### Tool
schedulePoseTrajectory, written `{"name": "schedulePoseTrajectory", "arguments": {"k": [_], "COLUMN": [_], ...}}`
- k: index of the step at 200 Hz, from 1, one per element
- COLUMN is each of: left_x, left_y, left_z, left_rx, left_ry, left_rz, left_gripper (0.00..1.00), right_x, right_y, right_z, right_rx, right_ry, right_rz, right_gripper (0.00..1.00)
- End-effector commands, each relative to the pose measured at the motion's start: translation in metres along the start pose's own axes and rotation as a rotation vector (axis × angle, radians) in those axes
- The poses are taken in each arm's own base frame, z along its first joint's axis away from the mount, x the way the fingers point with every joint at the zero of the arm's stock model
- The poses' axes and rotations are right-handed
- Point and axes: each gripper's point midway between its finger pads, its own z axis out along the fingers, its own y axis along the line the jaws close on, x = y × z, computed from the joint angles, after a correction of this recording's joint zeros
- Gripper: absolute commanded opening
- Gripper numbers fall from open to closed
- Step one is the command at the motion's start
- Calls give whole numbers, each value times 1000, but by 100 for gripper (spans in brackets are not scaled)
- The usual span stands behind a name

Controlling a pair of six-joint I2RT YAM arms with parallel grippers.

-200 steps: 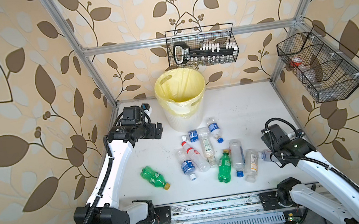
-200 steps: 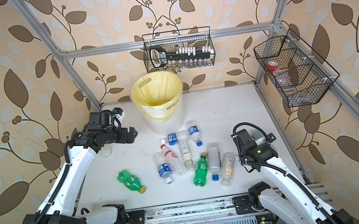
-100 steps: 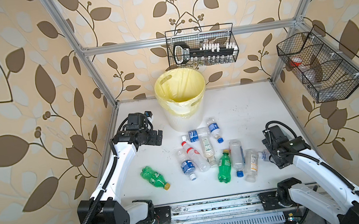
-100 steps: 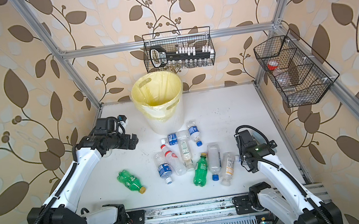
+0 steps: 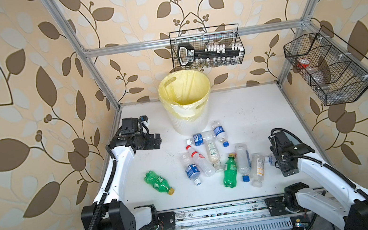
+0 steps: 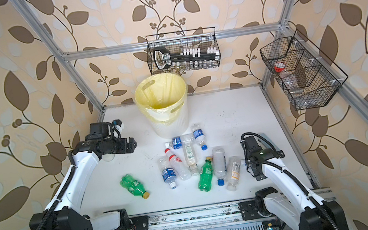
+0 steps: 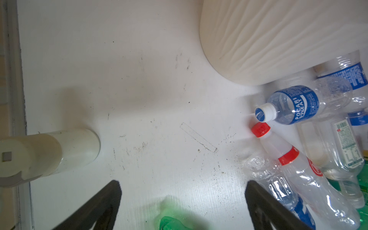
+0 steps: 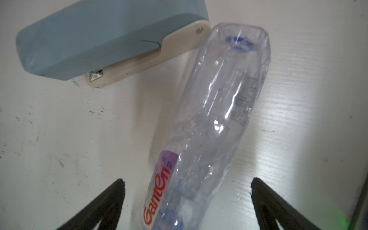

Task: Throw the plastic bottles in the bin
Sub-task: Pick up the plastic bottle from the bottom-right of the table.

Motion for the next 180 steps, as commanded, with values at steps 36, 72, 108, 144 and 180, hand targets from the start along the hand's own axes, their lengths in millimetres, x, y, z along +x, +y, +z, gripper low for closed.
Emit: {"name": "schedulePoseTrajectory", "arguments": {"k": [36, 72, 108, 144, 180], "left_x": [3, 4, 4, 5, 4], "left_y": [-4, -6, -8, -8, -11], "left_z": [4, 3, 2, 2, 0], "left_rx": [54, 66, 77, 84, 102], "left_ry": [10, 18, 20, 19, 17], "left_rz": [5, 2, 4, 0, -6], "left_gripper": [99, 99, 99, 99, 99], "right_x": [11, 13, 14, 14, 14], "right_y": [-9, -8, -17, -22, -23], "right_z": [17, 22, 26, 27, 26], "right_rx": [60, 50, 60, 50, 39], "right_ry": [35, 37, 35, 29, 34], "right_rz": [94, 110, 156, 176, 153], "right_gripper": [95, 84, 73, 65, 59]}}
